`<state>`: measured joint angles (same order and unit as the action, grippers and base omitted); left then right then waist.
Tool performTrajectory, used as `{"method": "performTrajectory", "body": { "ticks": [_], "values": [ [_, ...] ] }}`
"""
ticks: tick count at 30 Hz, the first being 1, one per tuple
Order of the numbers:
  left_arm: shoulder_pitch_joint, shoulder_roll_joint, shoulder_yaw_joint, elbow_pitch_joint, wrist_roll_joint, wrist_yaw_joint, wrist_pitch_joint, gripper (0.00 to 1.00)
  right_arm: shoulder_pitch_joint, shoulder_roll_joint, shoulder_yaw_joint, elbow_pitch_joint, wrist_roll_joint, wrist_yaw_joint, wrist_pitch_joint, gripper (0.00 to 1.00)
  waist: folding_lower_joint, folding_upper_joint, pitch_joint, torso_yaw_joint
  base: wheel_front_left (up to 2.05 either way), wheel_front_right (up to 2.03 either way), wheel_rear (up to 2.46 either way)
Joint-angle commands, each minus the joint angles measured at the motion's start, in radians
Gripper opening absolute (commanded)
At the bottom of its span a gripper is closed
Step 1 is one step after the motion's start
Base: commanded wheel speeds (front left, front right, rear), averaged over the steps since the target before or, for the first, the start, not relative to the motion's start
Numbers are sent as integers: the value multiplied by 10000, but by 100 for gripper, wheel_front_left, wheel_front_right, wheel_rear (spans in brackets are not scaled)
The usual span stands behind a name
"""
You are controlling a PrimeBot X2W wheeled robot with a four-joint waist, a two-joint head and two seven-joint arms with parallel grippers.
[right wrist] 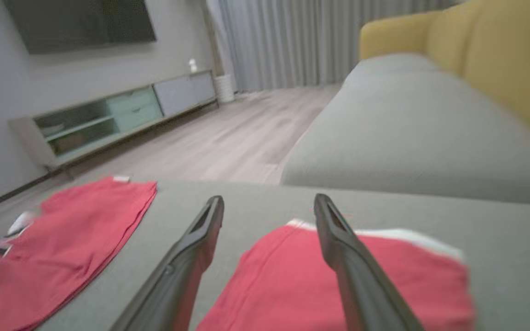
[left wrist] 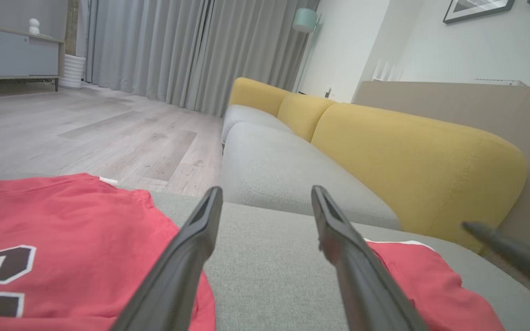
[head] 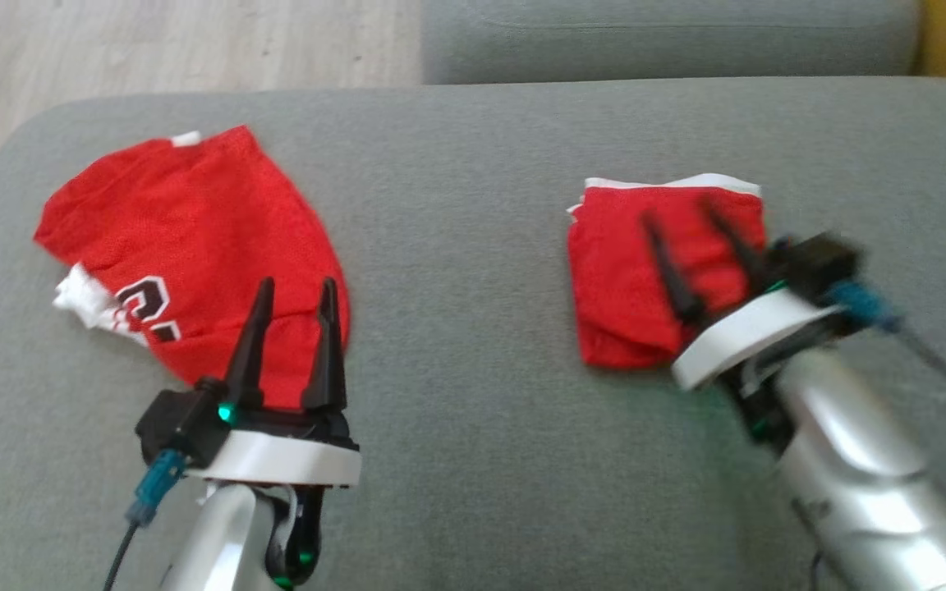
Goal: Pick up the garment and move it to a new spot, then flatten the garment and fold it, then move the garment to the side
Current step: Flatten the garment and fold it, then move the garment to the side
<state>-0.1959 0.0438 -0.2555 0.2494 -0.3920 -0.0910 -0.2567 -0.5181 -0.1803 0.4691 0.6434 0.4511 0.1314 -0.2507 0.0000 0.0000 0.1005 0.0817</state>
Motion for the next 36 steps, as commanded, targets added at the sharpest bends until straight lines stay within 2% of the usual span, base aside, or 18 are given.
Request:
{"method": "performTrajectory", "body": {
  "ticks": [1, 5, 10, 14, 18, 19, 20, 21, 26, 31, 36],
  "values": [
    [-250, 64, 398, -454, 58, 11, -51, 100, 99, -143, -326, -609, -258, -7, -110, 100, 0, 0, -55, -212, 0, 0, 0],
    [-358, 64, 506, -665, 176, -49, -51, 100, 754, -217, -1937, -1609, -1332, -7, -110, 100, 0, 0, -47, -532, 0, 0, 0],
    [-501, 64, 568, -962, 401, -138, -51, 100, 1709, 318, -3663, -2755, -2901, -7, -110, 100, 0, 0, 10, -887, 0, 0, 0],
    [-404, 64, 583, -1150, 494, -176, -51, 100, 2507, 924, -4546, -3386, -3750, -7, -110, 100, 0, 0, 11, -1089, 0, 0, 0],
    [-246, 64, 531, -1224, 503, -197, -51, 100, 2948, 1190, -4828, -3648, -3984, -7, -110, 100, 0, 0, 56, -1152, 0, 0, 0],
    [-219, 64, 515, -1238, 495, -201, -51, 100, 2989, 1221, -4853, -3669, -3988, -7, -110, 95, 0, 0, 84, -1146, 0, 0, 0],
    [-207, 64, 490, -1253, 487, -205, -51, 100, 2994, 1243, -4887, -3702, -3979, -7, -110, 12, 0, 0, 133, -1122, 0, 0, 0],
    [-215, 64, 457, -1261, 479, -209, -51, 100, 2974, 1259, -4914, -3741, -3960, -7, -110, 0, 0, 0, 191, -1080, 0, 0, 0],
    [-414, 64, 148, -1279, 469, -236, -51, 100, 2562, 1290, -5107, -3677, -3926, -7, -110, 0, 0, 0, 589, -633, 0, 0, 0],
    [-671, 64, -114, -1273, 421, -233, -51, 100, 1841, 1294, -5186, -3094, -4210, -7, -110, 0, 0, 0, 1085, -130, 0, 0, 0],
    [-986, 64, -354, -1231, 253, -196, -51, 100, 620, 1258, -5498, -1551, -4369, -7, -110, 0, 0, 0, 1670, 525, 0, 0, 0]
  ]
}}
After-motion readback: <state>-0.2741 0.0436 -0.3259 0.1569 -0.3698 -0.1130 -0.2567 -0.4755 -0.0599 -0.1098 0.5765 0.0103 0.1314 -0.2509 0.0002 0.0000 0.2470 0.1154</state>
